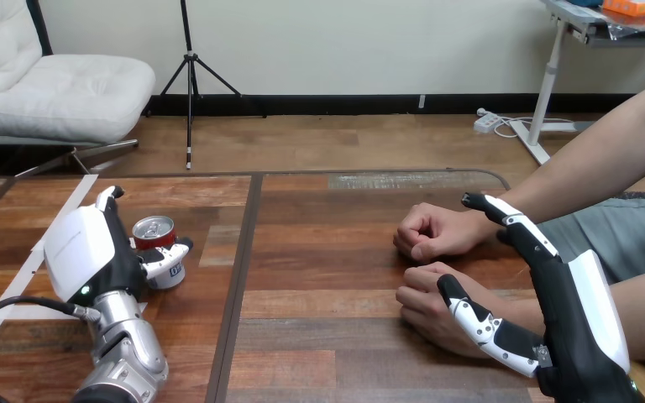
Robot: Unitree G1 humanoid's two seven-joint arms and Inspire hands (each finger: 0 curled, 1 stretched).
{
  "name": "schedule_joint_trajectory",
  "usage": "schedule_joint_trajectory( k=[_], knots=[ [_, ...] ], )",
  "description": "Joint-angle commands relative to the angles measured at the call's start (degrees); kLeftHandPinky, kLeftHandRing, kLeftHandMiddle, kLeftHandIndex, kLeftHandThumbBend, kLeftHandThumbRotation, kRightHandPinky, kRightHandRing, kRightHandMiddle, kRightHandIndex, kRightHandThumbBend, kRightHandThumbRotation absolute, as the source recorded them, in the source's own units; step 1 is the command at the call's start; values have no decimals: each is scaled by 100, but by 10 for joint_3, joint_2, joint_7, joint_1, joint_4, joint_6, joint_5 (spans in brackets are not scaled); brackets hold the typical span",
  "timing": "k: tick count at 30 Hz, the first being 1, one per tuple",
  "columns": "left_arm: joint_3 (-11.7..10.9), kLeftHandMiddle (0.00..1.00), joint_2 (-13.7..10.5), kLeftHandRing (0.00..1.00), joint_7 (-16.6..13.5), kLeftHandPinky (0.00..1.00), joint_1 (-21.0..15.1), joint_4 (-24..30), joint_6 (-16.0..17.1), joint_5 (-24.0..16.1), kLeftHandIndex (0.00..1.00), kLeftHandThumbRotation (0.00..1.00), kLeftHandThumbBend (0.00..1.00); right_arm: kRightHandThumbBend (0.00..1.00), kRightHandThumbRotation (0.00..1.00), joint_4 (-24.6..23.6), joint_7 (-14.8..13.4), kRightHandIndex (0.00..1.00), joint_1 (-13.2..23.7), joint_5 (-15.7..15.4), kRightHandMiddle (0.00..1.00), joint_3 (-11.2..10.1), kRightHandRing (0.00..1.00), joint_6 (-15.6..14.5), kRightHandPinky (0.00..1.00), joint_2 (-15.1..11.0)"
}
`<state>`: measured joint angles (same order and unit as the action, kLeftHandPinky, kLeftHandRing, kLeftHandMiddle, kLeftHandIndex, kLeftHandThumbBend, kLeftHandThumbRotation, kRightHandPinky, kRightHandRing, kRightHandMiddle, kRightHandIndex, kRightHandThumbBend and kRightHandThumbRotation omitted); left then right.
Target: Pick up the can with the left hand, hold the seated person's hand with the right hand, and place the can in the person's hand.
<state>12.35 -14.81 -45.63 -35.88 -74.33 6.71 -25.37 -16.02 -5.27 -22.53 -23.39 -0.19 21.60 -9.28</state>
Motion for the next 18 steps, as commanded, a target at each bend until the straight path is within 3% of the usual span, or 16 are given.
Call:
schedule_joint_trajectory(
  k=[1,18],
  knots=[
    [3,83,-5,79,1,71,-34,4,-8,-7,84,31,90,47,0,-16,-1,83,23,0,88,1,89,8,85,-5],
    [10,84,-6,79,11,72,-37,0,-22,-12,84,35,90,47,0,-16,0,83,19,-2,88,0,89,14,85,-10]
  ],
)
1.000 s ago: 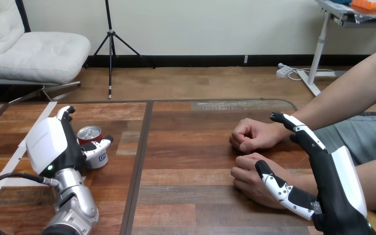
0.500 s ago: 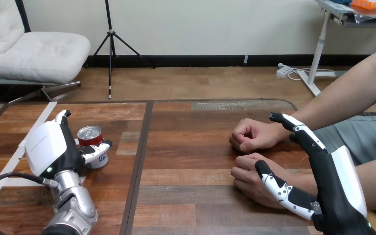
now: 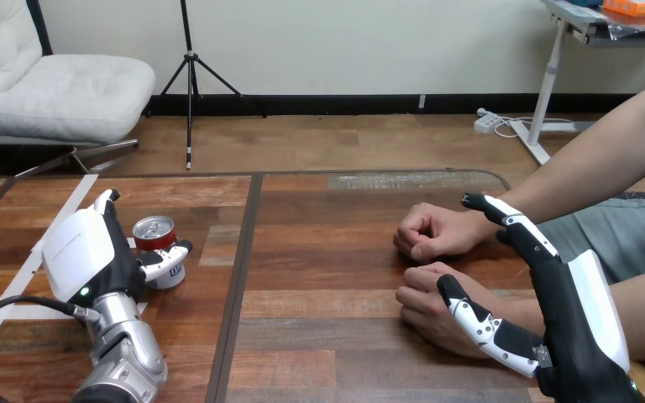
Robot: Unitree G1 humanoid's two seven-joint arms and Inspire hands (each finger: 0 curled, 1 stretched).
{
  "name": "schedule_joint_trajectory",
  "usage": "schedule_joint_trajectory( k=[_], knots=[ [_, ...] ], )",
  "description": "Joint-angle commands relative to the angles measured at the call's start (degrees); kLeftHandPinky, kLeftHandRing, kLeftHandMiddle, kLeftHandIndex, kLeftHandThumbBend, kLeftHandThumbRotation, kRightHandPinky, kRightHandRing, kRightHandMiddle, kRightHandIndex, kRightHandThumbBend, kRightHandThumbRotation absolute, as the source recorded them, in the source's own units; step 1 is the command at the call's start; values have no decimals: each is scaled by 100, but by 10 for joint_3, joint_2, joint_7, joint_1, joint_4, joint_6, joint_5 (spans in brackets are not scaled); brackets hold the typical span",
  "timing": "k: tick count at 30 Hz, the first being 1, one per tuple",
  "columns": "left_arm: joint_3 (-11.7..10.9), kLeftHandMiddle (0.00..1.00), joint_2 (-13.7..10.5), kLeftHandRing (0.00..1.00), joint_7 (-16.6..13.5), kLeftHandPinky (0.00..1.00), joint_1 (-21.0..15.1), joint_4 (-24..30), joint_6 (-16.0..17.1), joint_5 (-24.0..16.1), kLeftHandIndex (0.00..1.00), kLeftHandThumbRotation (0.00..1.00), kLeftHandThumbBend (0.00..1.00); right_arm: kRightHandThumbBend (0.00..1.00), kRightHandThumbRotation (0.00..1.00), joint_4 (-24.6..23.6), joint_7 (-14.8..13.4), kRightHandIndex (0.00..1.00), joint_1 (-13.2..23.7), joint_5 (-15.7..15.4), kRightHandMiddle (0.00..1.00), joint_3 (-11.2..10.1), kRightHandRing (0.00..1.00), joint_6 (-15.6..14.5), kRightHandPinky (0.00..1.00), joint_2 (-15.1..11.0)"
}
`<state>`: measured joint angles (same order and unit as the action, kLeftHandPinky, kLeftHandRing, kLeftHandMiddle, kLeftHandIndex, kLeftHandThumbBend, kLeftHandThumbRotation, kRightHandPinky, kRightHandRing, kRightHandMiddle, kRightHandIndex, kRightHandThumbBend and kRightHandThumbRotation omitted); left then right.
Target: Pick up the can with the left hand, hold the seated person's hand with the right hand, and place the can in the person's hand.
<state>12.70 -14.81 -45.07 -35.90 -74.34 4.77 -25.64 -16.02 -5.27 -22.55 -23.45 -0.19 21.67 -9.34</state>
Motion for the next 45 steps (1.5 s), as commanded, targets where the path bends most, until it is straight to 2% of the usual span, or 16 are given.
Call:
schedule_joint_trajectory(
  k=[1,20,35,45],
  knots=[
    [6,84,-5,79,7,72,-36,0,-3,-9,84,35,90,47,0,-17,0,83,19,-1,88,0,89,13,85,-9],
    [0,81,-3,76,36,69,-45,-5,-8,-3,82,33,90,47,0,-22,3,83,8,-1,88,-1,89,14,86,-12],
    [-1,78,2,72,47,65,-52,-6,-5,-1,81,34,88,47,0,-21,2,83,4,-2,88,-1,88,21,85,-14],
    [-6,77,7,71,48,64,-53,-6,4,4,80,30,85,47,0,-20,0,82,2,-1,87,-1,88,25,84,-14]
  ],
)
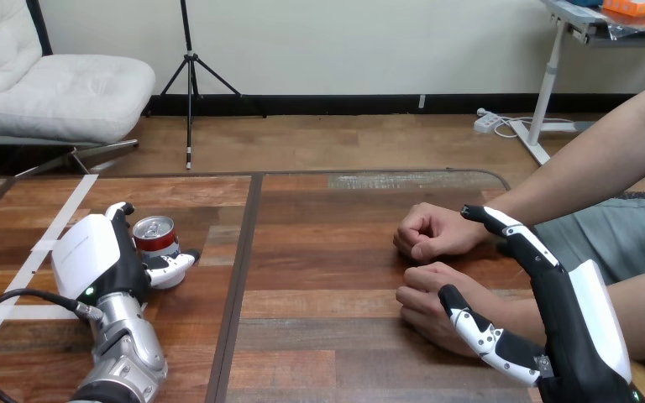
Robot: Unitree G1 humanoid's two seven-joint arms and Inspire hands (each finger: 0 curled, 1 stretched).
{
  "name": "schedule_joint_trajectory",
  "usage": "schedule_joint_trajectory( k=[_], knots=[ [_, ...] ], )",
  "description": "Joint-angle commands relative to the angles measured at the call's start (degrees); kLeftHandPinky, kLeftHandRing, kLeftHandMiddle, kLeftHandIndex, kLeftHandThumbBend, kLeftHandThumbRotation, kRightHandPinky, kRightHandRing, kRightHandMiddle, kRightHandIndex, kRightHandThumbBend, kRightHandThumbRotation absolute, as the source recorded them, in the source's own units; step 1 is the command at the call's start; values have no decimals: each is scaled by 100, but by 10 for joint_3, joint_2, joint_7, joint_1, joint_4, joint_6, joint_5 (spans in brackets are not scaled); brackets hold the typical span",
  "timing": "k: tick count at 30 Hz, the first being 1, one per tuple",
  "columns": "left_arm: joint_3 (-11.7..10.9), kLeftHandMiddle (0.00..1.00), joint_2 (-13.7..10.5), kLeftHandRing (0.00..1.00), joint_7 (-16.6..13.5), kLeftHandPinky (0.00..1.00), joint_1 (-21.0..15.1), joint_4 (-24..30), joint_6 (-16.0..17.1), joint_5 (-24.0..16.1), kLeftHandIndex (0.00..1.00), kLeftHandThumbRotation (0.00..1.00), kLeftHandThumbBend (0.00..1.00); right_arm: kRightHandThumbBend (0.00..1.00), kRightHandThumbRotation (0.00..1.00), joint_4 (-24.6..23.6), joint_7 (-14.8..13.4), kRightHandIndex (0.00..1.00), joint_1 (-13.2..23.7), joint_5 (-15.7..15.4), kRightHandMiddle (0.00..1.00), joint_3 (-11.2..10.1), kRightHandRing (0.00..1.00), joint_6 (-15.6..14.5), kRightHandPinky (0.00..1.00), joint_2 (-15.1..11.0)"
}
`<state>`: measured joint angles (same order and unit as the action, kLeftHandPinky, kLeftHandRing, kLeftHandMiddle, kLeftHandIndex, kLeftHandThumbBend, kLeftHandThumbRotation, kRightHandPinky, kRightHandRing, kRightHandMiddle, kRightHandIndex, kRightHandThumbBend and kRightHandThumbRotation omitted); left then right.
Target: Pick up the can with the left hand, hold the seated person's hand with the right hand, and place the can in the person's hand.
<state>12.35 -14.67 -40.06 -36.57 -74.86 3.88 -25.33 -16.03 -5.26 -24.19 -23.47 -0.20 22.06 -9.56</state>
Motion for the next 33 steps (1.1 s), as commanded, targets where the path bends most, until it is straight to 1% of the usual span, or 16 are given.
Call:
schedule_joint_trajectory(
  k=[1,13,23,30,33],
  knots=[
    [-3,77,6,71,-2,64,-47,0,13,1,80,30,84,47,0,-20,0,82,18,0,87,-1,88,22,84,-11],
    [-3,76,10,70,-2,63,-49,-3,14,1,78,26,81,47,0,-20,-1,82,20,-6,87,-3,87,22,84,-12],
    [-7,75,12,70,-2,63,-50,-3,22,5,77,24,79,47,0,-22,-2,82,19,-12,87,-5,88,19,84,-11],
    [-11,73,14,68,-6,61,-51,-4,30,8,74,18,79,48,0,-24,0,82,18,-9,87,-5,87,18,83,-10],
    [-12,72,15,67,-12,59,-51,-4,35,9,73,15,78,48,0,-24,1,82,18,-8,87,-6,87,19,83,-11]
  ],
)
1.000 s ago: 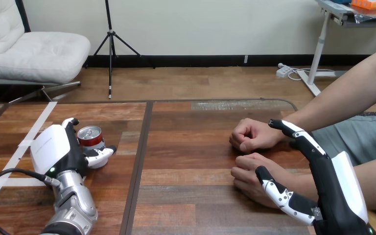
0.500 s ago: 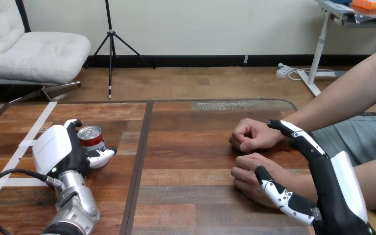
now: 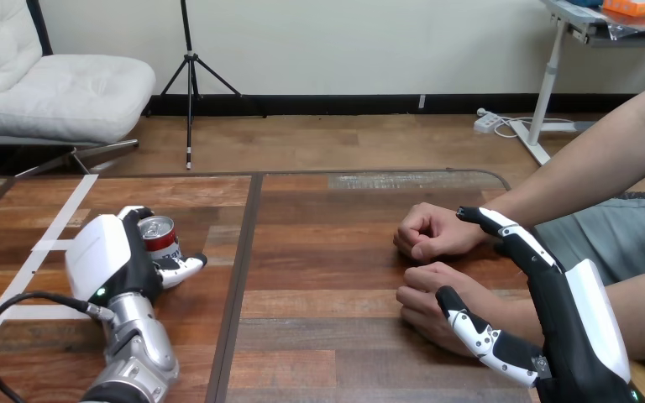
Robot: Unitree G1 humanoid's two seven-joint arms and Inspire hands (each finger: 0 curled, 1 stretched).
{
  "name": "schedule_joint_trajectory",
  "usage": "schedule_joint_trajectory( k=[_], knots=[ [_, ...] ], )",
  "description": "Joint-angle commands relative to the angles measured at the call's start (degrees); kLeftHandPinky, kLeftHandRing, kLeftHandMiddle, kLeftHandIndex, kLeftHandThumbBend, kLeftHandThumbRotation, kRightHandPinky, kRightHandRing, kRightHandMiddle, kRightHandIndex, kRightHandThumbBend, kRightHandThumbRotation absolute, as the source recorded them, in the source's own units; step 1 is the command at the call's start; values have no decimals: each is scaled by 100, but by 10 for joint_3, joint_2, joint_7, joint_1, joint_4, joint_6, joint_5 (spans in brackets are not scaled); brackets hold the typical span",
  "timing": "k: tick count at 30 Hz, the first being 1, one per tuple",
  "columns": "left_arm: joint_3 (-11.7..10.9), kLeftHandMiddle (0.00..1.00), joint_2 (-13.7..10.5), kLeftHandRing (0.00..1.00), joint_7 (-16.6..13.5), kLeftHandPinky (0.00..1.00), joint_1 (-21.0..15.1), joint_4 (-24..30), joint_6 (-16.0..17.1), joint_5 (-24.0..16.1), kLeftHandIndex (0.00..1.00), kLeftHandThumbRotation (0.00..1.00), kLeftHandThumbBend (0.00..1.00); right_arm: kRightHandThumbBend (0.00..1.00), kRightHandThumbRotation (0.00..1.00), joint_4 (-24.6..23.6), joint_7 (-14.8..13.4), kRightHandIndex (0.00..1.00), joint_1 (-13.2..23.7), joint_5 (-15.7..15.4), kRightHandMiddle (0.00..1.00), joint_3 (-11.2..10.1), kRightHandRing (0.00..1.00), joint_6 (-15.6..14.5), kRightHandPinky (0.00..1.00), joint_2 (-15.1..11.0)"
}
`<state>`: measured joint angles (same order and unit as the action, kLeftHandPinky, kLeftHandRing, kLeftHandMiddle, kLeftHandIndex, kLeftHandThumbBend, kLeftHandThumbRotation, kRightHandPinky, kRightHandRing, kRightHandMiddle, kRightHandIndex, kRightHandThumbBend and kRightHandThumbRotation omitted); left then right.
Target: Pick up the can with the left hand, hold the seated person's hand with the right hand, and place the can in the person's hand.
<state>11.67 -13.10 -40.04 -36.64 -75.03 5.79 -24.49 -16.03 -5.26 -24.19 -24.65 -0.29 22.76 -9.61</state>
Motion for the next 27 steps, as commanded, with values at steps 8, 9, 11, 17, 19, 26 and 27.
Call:
schedule_joint_trajectory(
  k=[8,9,11,17,19,26,27],
  knots=[
    [-12,67,3,62,-27,54,-50,-1,35,5,69,4,77,48,0,-21,2,82,18,10,87,-6,88,14,83,-11],
    [-13,66,3,61,-29,54,-50,-1,37,4,68,3,77,48,0,-21,2,82,18,10,87,-6,88,14,83,-11],
    [-14,64,4,60,-33,53,-50,-1,43,5,67,2,77,48,0,-22,2,82,18,10,87,-6,88,13,83,-11],
    [-20,56,6,55,-32,51,-50,-2,53,12,65,0,75,48,0,-21,1,82,18,11,87,-7,87,14,83,-12],
    [-22,54,7,54,-33,50,-50,-2,57,14,64,0,74,48,0,-22,1,82,18,11,87,-8,87,14,83,-12],
    [-27,50,10,50,-33,49,-51,-3,61,19,61,0,73,48,0,-23,1,82,17,13,87,-9,87,13,83,-14],
    [-27,50,10,50,-32,49,-52,-3,60,19,61,0,73,48,0,-23,1,82,17,13,87,-9,87,13,83,-14]
  ],
)
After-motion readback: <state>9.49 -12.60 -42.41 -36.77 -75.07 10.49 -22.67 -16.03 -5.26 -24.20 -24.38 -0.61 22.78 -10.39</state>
